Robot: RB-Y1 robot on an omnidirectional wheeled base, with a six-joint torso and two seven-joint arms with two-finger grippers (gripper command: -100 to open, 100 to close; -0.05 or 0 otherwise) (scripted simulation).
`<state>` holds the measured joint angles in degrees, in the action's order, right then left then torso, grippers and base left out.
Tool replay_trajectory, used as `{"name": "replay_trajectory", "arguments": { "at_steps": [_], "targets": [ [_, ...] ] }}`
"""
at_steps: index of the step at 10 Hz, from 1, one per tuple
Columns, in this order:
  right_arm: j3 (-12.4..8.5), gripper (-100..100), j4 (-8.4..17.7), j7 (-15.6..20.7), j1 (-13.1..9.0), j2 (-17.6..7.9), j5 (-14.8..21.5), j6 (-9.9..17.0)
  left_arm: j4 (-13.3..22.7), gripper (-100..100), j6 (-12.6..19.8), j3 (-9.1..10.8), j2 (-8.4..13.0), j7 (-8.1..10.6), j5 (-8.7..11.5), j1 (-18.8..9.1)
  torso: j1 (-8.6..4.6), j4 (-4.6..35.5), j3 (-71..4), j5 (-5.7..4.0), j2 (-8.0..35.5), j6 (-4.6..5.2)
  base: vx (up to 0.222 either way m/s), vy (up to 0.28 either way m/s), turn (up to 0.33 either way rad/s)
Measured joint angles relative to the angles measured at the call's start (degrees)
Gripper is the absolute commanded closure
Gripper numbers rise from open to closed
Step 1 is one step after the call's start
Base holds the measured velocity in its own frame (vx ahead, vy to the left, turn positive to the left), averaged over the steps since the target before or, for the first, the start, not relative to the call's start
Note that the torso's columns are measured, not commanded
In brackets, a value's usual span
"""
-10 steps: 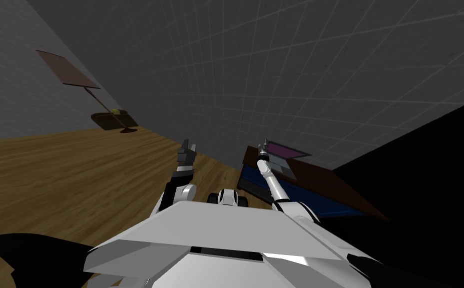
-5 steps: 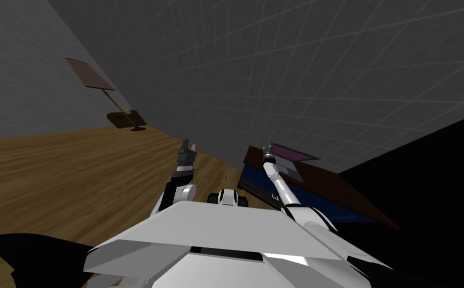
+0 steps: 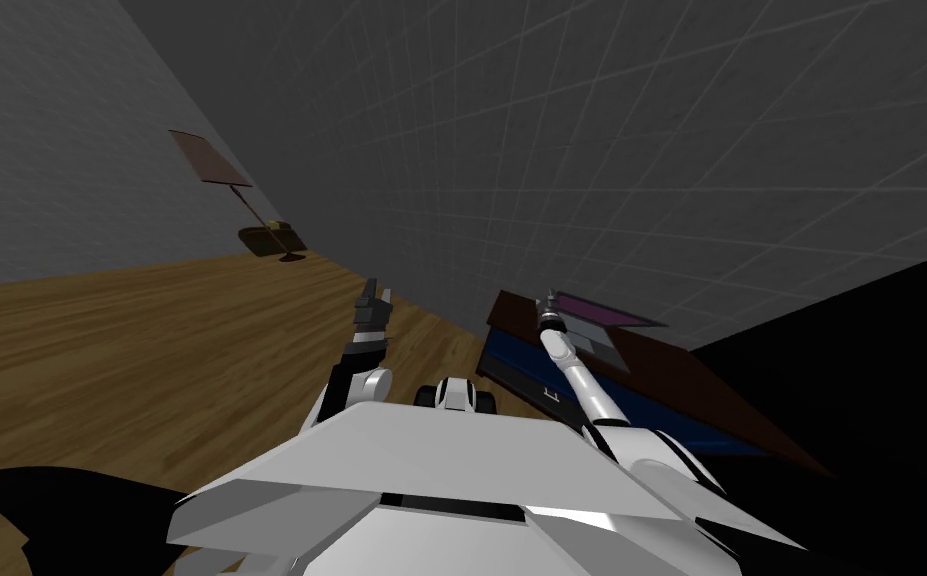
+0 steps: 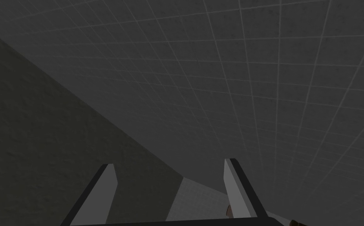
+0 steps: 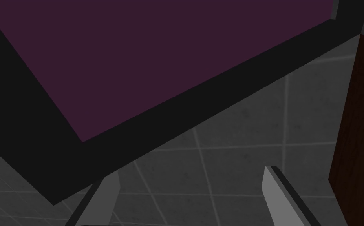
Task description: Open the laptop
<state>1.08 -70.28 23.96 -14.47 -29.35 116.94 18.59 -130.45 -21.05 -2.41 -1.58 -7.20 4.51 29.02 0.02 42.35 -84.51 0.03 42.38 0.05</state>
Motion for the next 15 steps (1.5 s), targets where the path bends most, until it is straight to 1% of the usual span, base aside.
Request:
{"name": "replay_trajectory", "arguments": {
  "at_steps": [1, 3, 4, 5, 6, 7, 8, 9, 11, 12, 13, 14, 15],
  "targets": [
    [0.4, -100, 0.9, -0.8, 0.2, -1.7, -0.4, -0.3, 0.0, 0, 0.0, 0.00, 0.0, 0.00, 0.0, 0.0, 0.00, 0.0, 0.0, 0.00, 0.0, 0.01, -0.039, -0.023, 0.098],
    [-0.4, -100, -0.5, -1.3, 2.8, -5.1, -1.9, -1.9, 0.0, 0, 0.0, 0.00, 0.0, 0.00, 0.0, 0.0, -0.01, 0.0, 0.0, -0.01, 0.0, 0.00, -0.042, -0.019, 0.107],
    [0.7, -100, 1.0, -2.5, 2.8, -7.1, -2.0, -1.6, 0.0, 0, 0.0, 0.00, 0.0, 0.00, 0.0, 0.0, -0.06, 0.0, 0.0, -0.05, -0.1, 0.02, -0.043, -0.011, 0.110],
    [-0.2, -100, 0.4, -2.3, 3.6, -8.5, -3.0, -2.8, 0.0, 0, 0.0, 0.00, 0.0, 0.00, 0.0, 0.0, -0.06, 0.0, 0.0, -0.02, -0.1, 0.03, -0.034, -0.017, 0.091],
    [0.0, -100, 1.1, -2.4, 3.7, -9.9, -3.4, -3.4, 0.0, 0, 0.0, 0.00, 0.0, 0.00, 0.0, 0.0, -0.09, -0.1, -0.1, -0.06, -0.1, 0.00, -0.022, -0.014, 0.047],
    [0.2, -100, 1.1, -2.9, 4.2, -11.1, -3.6, -3.4, 0.0, 0, 0.0, 0.00, 0.0, 0.00, 0.0, 0.0, -0.13, -0.1, -0.1, -0.07, -0.1, 0.09, -0.024, -0.008, 0.066],
    [0.6, -100, 1.7, -3.8, 4.5, -13.0, -3.9, -3.7, 0.0, 0, 0.0, 0.00, 0.0, 0.00, 0.0, 0.0, -0.14, -0.1, -0.1, -0.06, -0.1, 0.05, -0.031, -0.011, 0.111],
    [-0.3, -100, 1.5, -3.4, 4.8, -14.3, -4.7, -4.8, 0.0, 0, 0.0, 0.00, 0.0, 0.00, 0.0, 0.0, -0.09, 0.0, 0.0, -0.04, -0.1, -0.01, -0.037, -0.021, 0.121],
    [-0.4, -100, 0.9, -3.7, 6.7, -16.9, -5.6, -5.7, 0.0, 0, 0.0, 0.00, 0.0, 0.00, 0.0, 0.0, -0.16, 0.0, 0.0, -0.07, 0.0, 0.12, -0.028, -0.012, 0.050],
    [0.5, -100, 1.8, -4.9, 6.8, -19.1, -5.8, -5.5, 0.0, 0, 0.0, 0.00, 0.0, 0.00, 0.0, 0.0, -0.14, 0.0, 0.0, -0.07, -0.1, 0.07, -0.041, -0.012, 0.111],
    [0.6, -100, 1.8, -5.7, 7.9, -21.1, -6.3, -5.7, 0.0, 0, 0.0, 0.00, 0.0, 0.00, 0.0, 0.0, -0.14, 0.0, 0.0, -0.07, 0.0, 0.07, -0.049, -0.019, 0.122],
    [0.1, -100, 2.1, -5.6, 8.1, -22.9, -7.2, -7.0, 0.0, 0, 0.0, 0.00, 0.0, 0.00, 0.0, 0.0, -0.11, 0.0, 0.0, -0.03, 0.0, 0.01, -0.033, -0.018, 0.053],
    [-0.6, -100, 1.6, -5.2, 8.8, -23.9, -7.7, -7.9, 0.0, 0, 0.0, 0.00, 0.0, 0.00, 0.0, 0.0, -0.06, 0.0, 0.0, -0.04, -0.1, 0.04, -0.029, -0.015, 0.087]
  ]
}}
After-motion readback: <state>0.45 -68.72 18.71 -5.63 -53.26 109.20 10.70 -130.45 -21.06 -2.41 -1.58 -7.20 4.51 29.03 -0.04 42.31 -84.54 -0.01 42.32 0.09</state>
